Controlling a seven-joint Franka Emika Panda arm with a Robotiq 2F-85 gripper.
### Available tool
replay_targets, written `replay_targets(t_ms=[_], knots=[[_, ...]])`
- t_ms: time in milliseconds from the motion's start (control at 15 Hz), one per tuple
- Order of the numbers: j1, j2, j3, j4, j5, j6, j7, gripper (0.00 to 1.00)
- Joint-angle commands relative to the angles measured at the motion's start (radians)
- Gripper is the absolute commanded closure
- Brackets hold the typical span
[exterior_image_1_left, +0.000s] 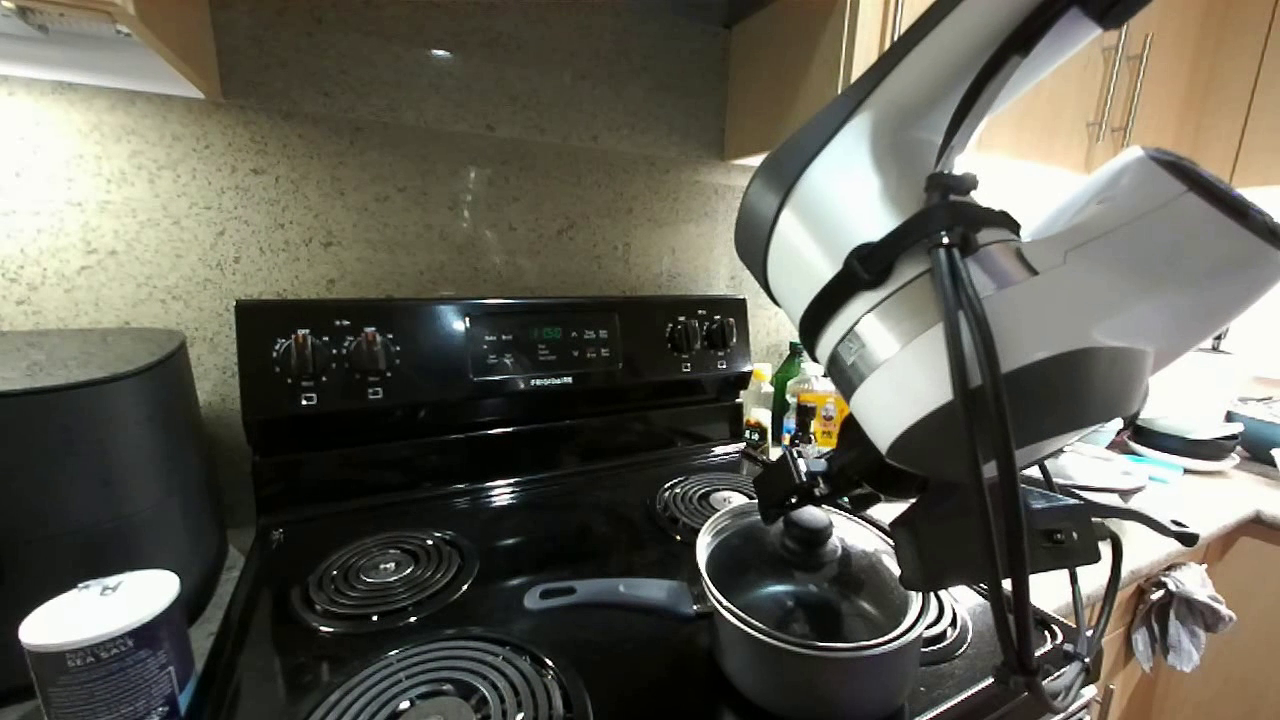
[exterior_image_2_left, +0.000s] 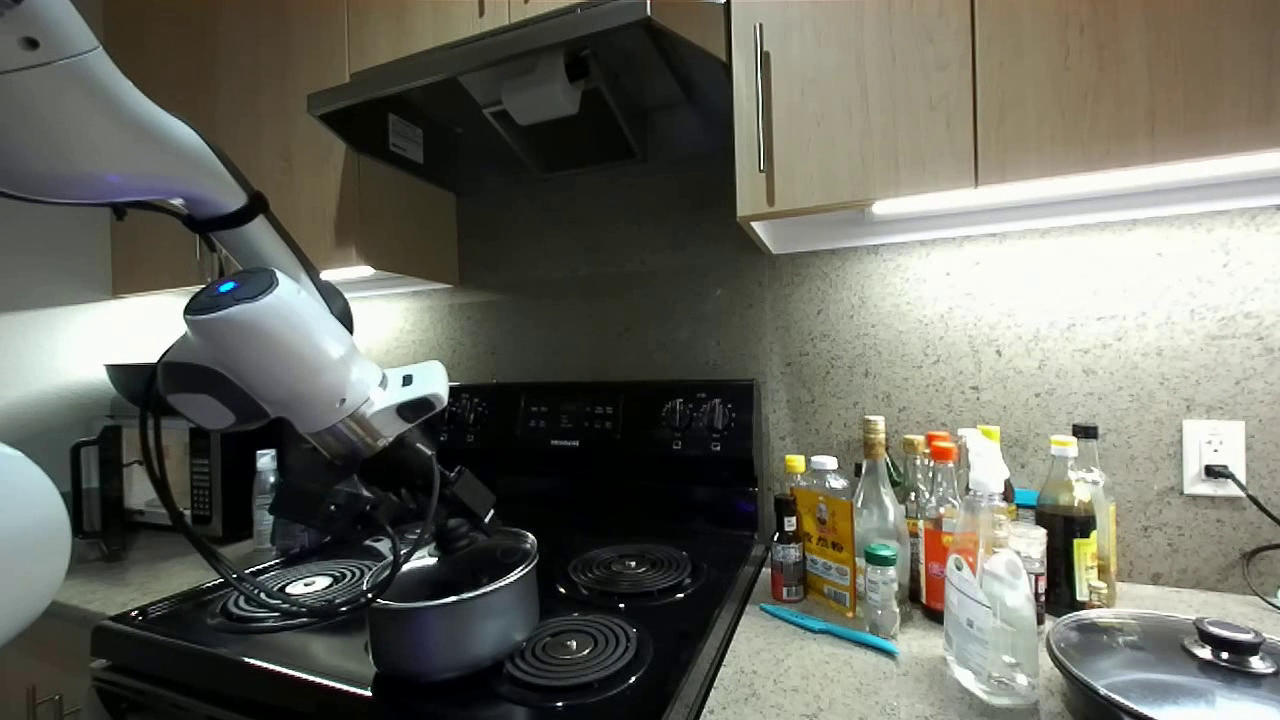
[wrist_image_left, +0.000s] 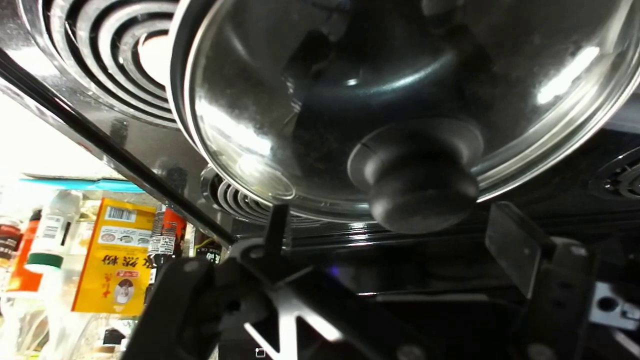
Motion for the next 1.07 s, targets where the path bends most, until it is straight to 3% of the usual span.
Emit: replay_targets(t_ms=[0, 600, 667, 1000], knots=[[0.0, 0.0, 0.0, 0.0, 0.0, 0.0, 0.001, 0.0], [-0.076, 0.037, 0.07, -0.006, 0.001, -0.002, -0.007, 0.0], [-0.048, 0.007, 0.049, -0.001, 0.0, 0.0, 0.001, 0.0], [-0.064, 0.008, 0.057, -0.001, 0.0, 0.0, 0.001, 0.0]])
